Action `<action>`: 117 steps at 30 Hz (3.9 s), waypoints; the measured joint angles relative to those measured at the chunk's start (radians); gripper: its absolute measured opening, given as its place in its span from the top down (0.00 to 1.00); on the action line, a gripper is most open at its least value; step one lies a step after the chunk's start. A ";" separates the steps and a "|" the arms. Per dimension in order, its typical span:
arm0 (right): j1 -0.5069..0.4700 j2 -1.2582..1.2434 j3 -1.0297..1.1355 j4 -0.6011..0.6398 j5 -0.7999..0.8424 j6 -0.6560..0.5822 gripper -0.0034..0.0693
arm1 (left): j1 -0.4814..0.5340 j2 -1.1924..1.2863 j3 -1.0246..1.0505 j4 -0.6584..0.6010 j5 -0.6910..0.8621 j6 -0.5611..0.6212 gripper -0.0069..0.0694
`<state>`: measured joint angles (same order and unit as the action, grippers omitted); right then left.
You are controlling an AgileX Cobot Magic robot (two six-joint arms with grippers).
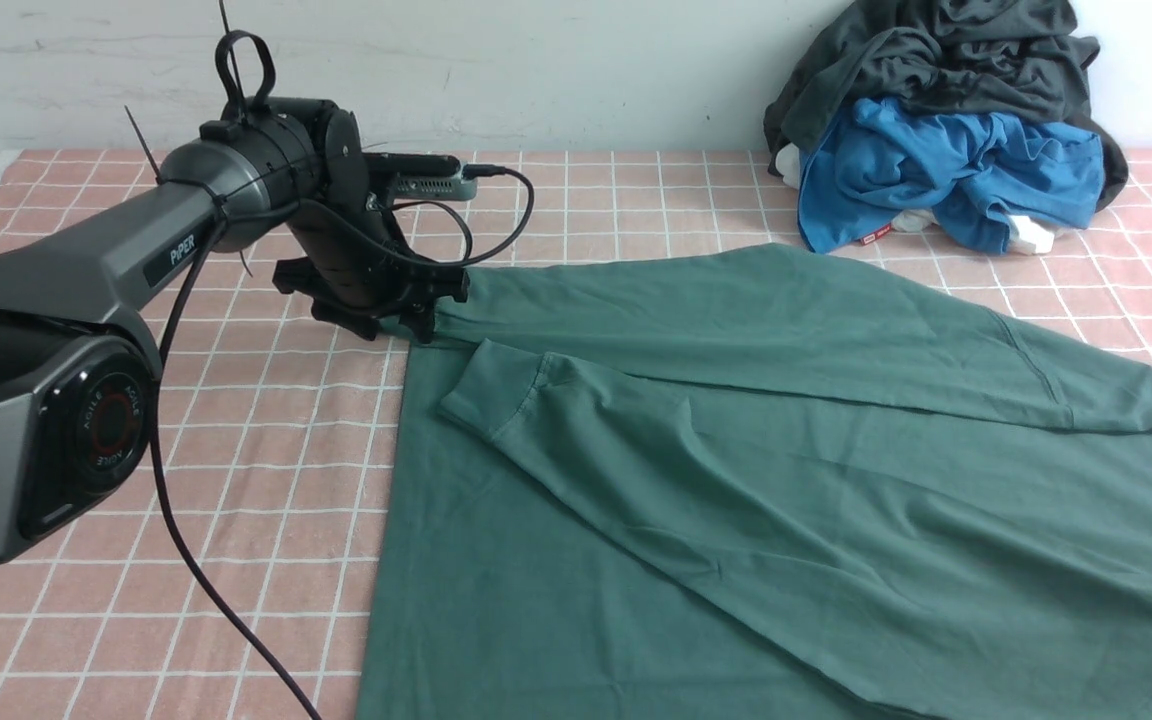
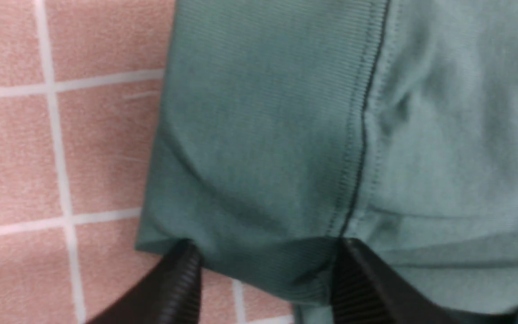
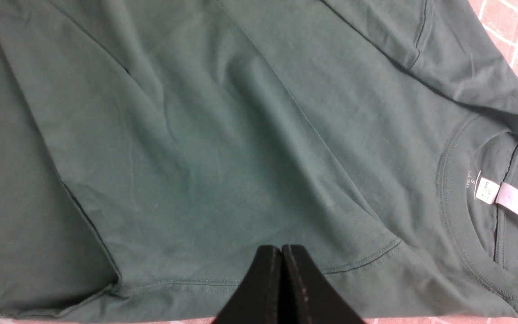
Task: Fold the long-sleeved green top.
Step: Use the left arm to clamp the cuff farthest from it, then use the left arm to drag and drop the cuff onto the cuff closest to the left arm, then use both arms simultaneously to clamp the lower edge of the clothing fabric
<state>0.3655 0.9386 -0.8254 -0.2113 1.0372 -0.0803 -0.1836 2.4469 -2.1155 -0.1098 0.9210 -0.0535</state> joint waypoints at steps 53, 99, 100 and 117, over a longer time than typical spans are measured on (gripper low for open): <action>0.000 -0.212 0.000 0.021 0.132 0.055 0.98 | -0.300 -0.706 0.889 -0.171 0.014 0.141 0.76; 0.090 -0.233 0.000 0.194 0.224 -0.038 0.47 | -0.738 -0.759 1.295 0.252 -0.061 0.444 0.34; 0.090 -0.233 0.000 0.194 0.224 -0.038 0.47 | -0.738 -0.759 1.295 0.263 -0.059 0.407 0.40; 0.090 -0.233 0.000 0.194 0.224 -0.043 0.47 | -0.738 -0.751 1.214 0.288 0.019 0.346 0.60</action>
<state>0.4551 0.7053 -0.8254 -0.0169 1.2612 -0.1232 -0.9215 1.6957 -0.9019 0.1780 0.9398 0.2926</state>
